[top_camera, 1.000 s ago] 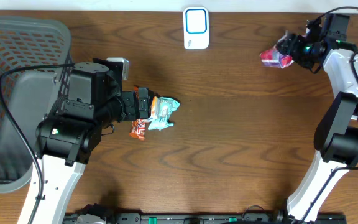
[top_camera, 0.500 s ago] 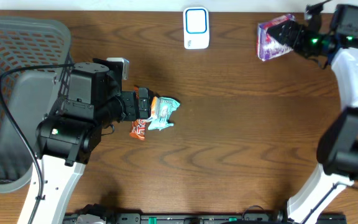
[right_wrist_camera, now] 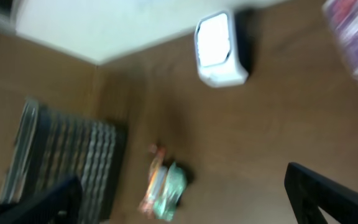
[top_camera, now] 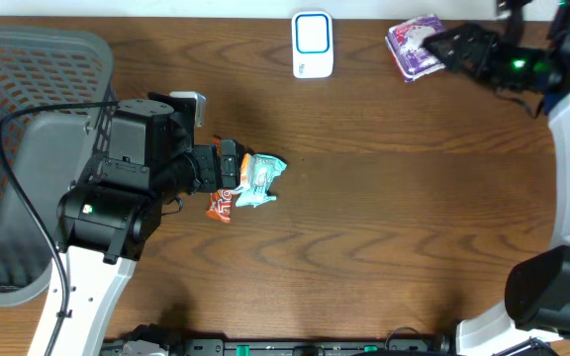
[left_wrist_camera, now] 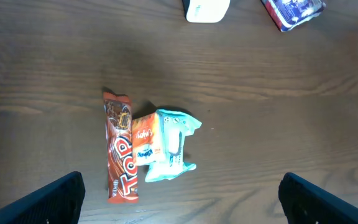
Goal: Scan the item barcode
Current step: 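Move the floral package right and set it down at top right, then reach the right gripper to the mint-green packet and grasp it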
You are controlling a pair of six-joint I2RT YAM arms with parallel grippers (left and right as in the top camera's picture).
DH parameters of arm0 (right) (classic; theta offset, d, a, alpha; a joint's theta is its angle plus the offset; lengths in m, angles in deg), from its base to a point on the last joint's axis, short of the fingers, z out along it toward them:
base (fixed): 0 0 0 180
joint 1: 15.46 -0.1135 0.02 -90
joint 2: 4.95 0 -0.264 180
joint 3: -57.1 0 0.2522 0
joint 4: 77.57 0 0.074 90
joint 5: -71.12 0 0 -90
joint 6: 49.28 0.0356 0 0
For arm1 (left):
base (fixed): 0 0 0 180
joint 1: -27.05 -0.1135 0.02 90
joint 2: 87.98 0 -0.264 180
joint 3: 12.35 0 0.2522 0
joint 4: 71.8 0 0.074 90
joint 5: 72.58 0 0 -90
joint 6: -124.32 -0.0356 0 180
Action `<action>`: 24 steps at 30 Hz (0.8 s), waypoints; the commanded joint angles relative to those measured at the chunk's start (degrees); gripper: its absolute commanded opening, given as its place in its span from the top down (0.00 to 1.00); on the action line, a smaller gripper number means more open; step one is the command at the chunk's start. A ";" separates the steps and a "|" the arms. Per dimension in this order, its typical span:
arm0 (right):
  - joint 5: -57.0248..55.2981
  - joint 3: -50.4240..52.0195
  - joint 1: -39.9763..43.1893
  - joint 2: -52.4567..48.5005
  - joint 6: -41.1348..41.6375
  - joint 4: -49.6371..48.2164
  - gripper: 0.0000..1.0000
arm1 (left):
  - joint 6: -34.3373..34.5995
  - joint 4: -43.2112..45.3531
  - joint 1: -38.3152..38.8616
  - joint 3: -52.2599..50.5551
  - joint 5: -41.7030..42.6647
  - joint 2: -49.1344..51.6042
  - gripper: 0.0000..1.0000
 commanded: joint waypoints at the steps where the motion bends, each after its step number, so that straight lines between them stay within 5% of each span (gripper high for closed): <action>1: -1.09 1.73 -5.09 -0.57 -0.11 2.38 0.01 | 0.50 -0.02 -0.20 0.98 -0.55 -0.02 0.01; 8: -13.66 12.52 -18.56 -0.94 1.25 -2.58 0.05 | 0.50 -0.02 -0.20 0.98 -0.55 -0.02 0.01; 18: -19.10 29.81 -34.49 -1.81 19.19 -19.12 0.21 | 0.50 -0.04 -0.20 0.98 -0.55 -0.02 0.01; 24: -25.92 36.65 -40.15 -3.58 30.27 -30.45 0.22 | 0.50 -0.02 -0.20 0.98 -0.55 -0.02 0.01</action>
